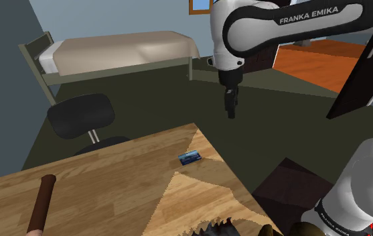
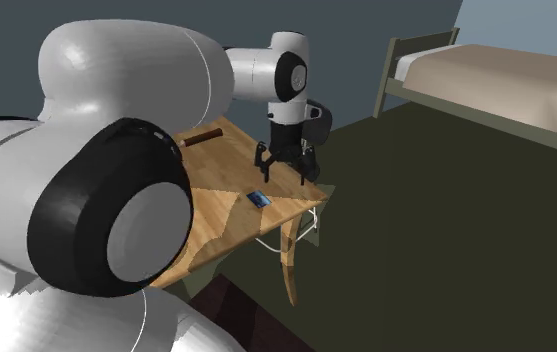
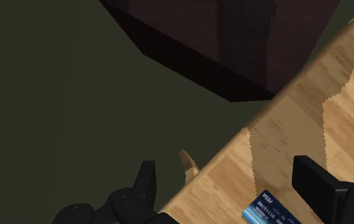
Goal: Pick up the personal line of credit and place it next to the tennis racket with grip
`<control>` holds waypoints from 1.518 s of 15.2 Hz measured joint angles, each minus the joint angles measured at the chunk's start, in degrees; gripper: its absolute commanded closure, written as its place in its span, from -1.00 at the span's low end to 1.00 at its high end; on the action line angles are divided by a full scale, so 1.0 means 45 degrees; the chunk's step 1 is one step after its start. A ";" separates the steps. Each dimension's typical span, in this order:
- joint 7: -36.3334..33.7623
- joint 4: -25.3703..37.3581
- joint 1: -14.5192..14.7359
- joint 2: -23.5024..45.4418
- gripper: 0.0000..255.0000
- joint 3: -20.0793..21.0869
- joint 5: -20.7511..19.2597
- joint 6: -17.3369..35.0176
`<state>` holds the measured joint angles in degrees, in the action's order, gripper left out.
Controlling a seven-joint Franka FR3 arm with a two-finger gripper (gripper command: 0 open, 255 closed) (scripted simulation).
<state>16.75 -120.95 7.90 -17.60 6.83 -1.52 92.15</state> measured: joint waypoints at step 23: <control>0.2497 0.3488 0.2729 0.8028 -1.00 0.2573 -0.5107 0.0325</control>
<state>27.98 -105.25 20.19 18.52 18.41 -24.50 93.61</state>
